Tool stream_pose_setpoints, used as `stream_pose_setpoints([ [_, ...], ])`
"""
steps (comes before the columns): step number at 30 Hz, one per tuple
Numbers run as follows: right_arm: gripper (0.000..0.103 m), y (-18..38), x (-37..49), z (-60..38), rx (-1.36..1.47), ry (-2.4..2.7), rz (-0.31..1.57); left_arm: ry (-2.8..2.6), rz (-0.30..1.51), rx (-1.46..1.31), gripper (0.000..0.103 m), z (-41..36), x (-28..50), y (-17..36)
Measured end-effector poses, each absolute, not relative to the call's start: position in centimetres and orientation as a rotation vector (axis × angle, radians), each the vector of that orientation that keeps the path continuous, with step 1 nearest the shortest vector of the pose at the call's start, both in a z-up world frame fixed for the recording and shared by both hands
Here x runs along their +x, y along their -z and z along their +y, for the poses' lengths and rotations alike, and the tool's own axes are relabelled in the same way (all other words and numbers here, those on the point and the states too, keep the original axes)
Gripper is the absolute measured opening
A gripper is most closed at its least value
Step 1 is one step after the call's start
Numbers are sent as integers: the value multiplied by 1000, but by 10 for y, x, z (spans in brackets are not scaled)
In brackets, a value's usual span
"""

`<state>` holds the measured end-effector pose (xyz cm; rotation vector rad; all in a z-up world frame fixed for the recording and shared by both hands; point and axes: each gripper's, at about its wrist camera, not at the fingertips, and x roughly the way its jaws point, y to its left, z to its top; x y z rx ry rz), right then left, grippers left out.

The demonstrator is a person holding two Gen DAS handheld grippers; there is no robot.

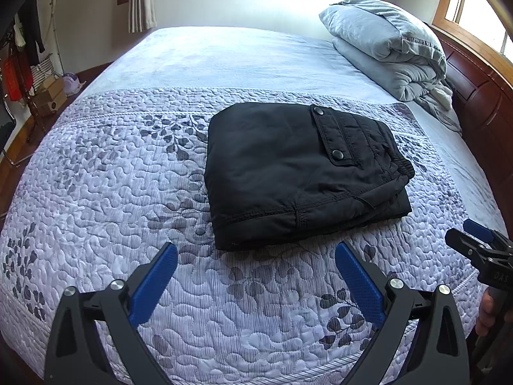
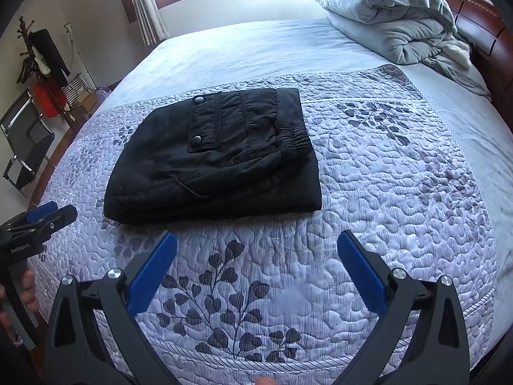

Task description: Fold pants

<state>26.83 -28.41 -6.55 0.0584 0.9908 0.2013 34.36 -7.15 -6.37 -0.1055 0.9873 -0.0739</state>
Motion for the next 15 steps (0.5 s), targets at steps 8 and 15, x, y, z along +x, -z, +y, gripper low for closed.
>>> stream_pose_setpoints([
  [8, 100, 67, 269, -284, 57, -201, 992, 75, 987, -104, 99, -72, 345, 64],
  [15, 100, 67, 269, -285, 60, -199, 996, 79, 990, -107, 99, -74, 345, 65],
])
